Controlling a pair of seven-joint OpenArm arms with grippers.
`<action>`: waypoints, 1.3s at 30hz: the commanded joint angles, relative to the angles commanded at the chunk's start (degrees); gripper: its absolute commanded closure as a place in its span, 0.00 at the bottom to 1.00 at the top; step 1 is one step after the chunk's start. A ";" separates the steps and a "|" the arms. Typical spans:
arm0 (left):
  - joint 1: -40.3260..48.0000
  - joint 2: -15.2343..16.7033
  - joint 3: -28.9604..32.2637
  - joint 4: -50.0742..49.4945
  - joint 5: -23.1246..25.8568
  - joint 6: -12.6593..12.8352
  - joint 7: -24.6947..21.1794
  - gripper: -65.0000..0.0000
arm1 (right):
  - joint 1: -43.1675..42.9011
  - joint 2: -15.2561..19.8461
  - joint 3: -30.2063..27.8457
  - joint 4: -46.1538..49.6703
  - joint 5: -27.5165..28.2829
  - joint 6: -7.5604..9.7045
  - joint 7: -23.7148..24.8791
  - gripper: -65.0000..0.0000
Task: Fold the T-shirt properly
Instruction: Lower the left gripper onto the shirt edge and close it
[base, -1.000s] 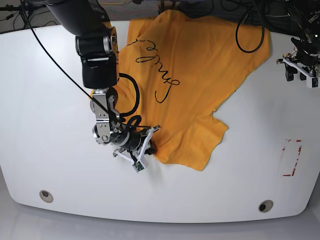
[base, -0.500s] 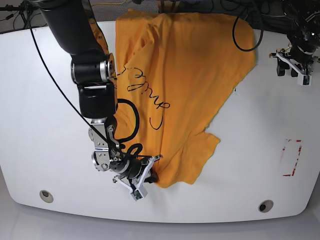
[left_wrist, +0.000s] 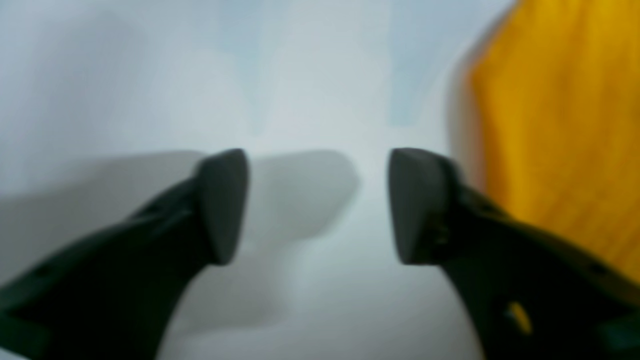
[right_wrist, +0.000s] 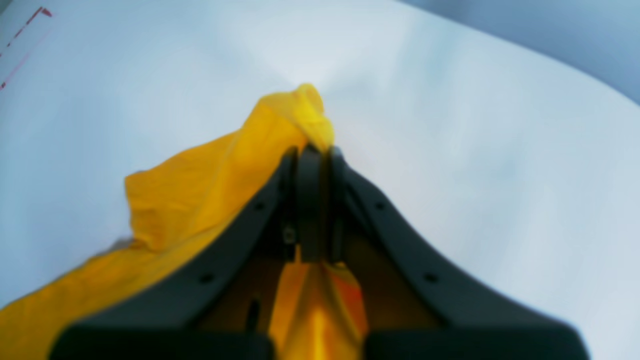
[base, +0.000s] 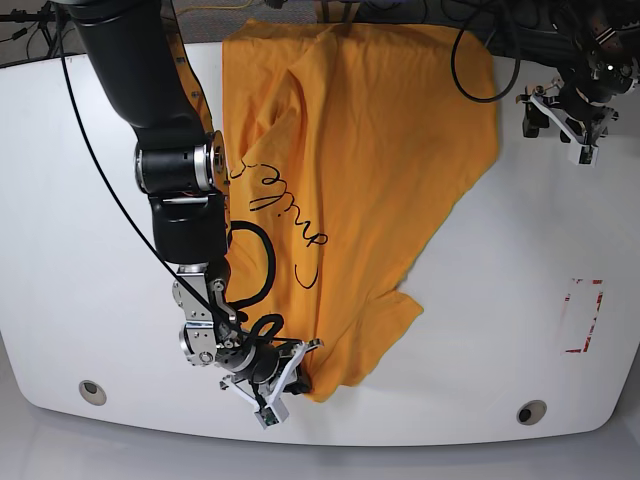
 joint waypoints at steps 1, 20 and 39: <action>0.00 0.26 0.26 0.00 -0.44 0.00 0.00 0.28 | 0.00 0.00 0.00 0.00 0.00 0.00 0.00 1.00; -0.44 0.79 8.53 -1.23 -5.01 0.00 0.09 0.27 | -1.41 0.09 0.00 0.00 0.00 0.26 0.00 1.00; -2.02 0.88 11.69 -9.32 -5.10 0.00 0.09 0.53 | -2.55 0.26 0.00 0.00 0.00 0.44 0.00 1.00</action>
